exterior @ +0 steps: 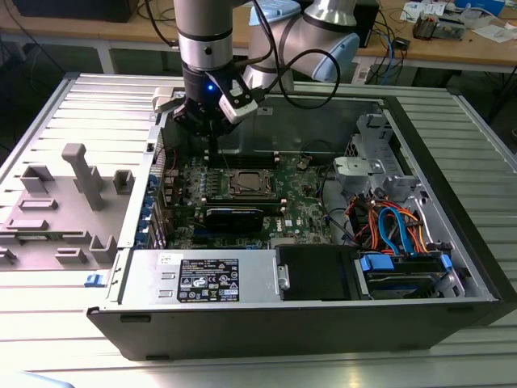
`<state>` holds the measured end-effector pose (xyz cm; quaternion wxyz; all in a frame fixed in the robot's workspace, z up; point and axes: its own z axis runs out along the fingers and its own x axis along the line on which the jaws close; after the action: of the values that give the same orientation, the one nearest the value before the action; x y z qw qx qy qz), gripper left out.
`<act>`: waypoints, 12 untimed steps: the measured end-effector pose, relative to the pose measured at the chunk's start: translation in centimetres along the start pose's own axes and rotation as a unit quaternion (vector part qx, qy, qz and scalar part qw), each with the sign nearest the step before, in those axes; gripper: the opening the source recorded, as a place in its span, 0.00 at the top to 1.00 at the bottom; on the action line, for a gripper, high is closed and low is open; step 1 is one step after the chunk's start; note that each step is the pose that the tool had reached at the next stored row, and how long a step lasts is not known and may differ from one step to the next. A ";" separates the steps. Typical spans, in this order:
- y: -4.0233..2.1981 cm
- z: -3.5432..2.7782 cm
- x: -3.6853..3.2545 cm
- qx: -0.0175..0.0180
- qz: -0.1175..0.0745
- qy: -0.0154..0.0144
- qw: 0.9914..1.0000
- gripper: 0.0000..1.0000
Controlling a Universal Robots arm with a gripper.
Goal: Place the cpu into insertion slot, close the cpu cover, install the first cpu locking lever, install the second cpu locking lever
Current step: 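Install the first cpu locking lever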
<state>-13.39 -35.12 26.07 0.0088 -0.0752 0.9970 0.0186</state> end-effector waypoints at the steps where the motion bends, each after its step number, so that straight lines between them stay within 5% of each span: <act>1: 0.00 0.00 0.00 0.000 0.000 0.000 1.000 0.89; 12: -0.11 0.15 -0.69 0.000 0.000 0.000 1.000 0.89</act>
<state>-12.68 -35.12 25.93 0.0088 -0.0753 0.9969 0.0186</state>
